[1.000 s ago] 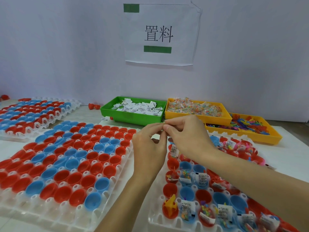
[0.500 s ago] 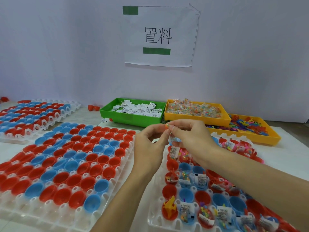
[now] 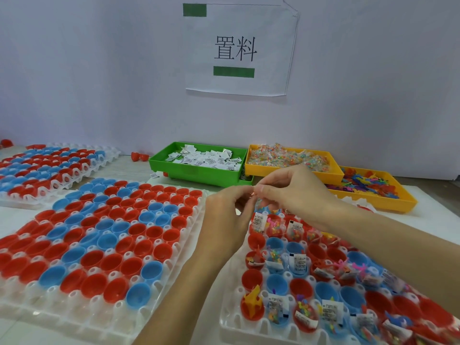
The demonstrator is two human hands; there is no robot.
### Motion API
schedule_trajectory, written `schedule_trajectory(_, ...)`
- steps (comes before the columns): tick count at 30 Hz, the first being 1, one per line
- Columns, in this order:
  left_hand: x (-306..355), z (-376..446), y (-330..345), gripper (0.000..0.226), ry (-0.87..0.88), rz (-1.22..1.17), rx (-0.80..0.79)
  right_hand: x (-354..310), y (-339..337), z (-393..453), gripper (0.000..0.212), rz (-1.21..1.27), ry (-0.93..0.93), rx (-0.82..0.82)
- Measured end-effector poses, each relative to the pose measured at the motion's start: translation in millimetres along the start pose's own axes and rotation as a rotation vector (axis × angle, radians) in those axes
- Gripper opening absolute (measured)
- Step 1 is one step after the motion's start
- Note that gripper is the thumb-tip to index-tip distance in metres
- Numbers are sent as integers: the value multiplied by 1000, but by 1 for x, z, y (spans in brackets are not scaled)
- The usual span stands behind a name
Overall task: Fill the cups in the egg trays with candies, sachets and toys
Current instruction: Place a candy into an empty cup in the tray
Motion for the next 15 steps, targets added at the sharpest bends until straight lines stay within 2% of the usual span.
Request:
schedule_trajectory(5, -1, 3, -6, 10, -258, -261, -88, -2, -9, -5, 8, 8, -22, -20)
schedule_trajectory(7, -1, 7, -11, 13, -346, -371, -38, -4, -15, -11, 9, -32, -63, -46)
schedule_trajectory(9, -5, 11, -15, 21, -438, -448, 62, -9, -19, -21, 8, -116, -137, -188)
schedule_trajectory(12, -9, 13, -17, 28, -535, -499, 159, -15, -15, -43, 7, -191, -168, -533)
schedule_trajectory(15, -9, 13, -16, 32, -561, -504, 191, -18, -8, -58, 8, -307, -235, -687)
Point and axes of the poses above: each hand's wrist, its own z-axis towards the middle knuckle, its own y-axis out of the palm, x = y × z, the point moved 1 cm from there along z, towards the middle knuckle, and after that the axes turned 12 degrees about x, right-handed, at the moved point
